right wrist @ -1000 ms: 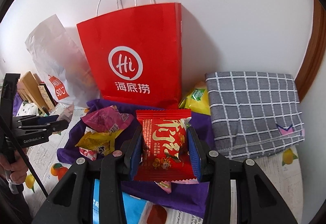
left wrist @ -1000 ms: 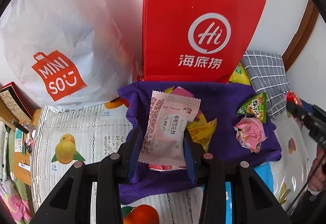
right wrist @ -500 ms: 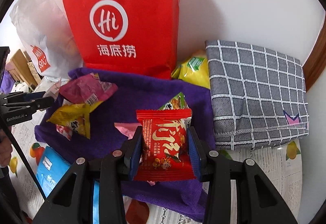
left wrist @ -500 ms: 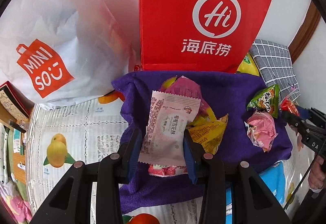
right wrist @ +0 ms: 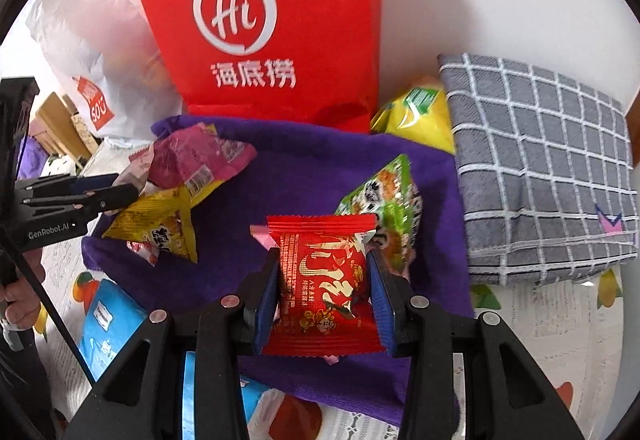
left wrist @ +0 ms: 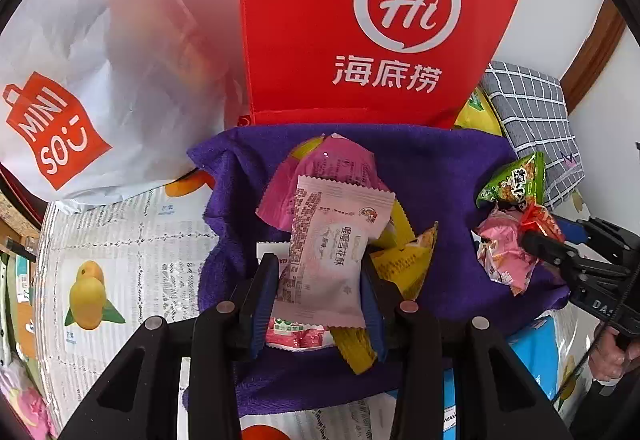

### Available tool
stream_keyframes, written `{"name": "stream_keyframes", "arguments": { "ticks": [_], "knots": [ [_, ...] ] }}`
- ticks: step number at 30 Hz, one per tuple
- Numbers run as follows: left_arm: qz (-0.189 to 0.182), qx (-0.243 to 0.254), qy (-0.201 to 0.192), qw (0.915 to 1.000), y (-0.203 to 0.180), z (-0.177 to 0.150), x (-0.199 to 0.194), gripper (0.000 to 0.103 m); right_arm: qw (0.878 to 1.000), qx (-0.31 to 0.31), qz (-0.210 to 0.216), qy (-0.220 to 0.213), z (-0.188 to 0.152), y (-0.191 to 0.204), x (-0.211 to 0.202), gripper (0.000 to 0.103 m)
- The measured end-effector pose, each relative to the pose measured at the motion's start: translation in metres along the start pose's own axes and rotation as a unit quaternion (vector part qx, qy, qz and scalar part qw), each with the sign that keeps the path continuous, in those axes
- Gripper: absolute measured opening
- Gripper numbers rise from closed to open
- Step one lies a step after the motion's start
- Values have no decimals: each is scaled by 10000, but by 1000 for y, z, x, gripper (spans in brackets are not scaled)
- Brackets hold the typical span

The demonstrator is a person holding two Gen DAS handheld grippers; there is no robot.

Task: Organize snacks
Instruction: 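Lower the red packet onto the towel and open the right tool while the left tool releases the pink packet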

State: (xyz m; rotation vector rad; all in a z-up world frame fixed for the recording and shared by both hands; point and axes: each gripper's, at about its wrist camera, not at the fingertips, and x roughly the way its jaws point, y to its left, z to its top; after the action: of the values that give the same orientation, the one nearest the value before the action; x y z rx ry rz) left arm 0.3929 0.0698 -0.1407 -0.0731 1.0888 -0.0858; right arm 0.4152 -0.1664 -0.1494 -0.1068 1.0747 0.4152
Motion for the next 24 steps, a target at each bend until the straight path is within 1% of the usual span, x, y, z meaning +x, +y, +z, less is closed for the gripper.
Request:
{"name": "stream_keyframes", "arguments": {
  "ticks": [6,12,14,15,16,20,21,23,24],
  "knots": [
    [-41,2,27,10000,-2,2,2,38,10000,-5,-49,54,-2,1,7,43],
    [-183,-17,13,9998,-3,2,4,38,9996,-274,-93,-47,-2,11,4,43],
    [-222,-6,8,9998,-3,2,3,38,9993,-352,-33,-105,-1,13,1,48],
    [-264,-18,12,9996,-3,2,3,38,9992,-382,-30,-137,-1,15,0,52],
    [-308,-30,23,9995,-3,2,3,38,9990,-416,-41,-181,-1,16,-3,54],
    [-266,-61,35,9996,-6,0,1,39,9979,-543,-210,-271,0,22,-11,55],
    [-294,-73,38,9995,-6,-1,0,40,9975,-575,-264,-301,0,24,-13,55],
    [-281,-80,60,9996,-8,-2,-1,50,9969,-622,-324,-361,0,27,-20,55],
    [-234,-71,60,9997,-8,-3,-2,52,9966,-639,-345,-391,0,28,-23,55]
  ]
}}
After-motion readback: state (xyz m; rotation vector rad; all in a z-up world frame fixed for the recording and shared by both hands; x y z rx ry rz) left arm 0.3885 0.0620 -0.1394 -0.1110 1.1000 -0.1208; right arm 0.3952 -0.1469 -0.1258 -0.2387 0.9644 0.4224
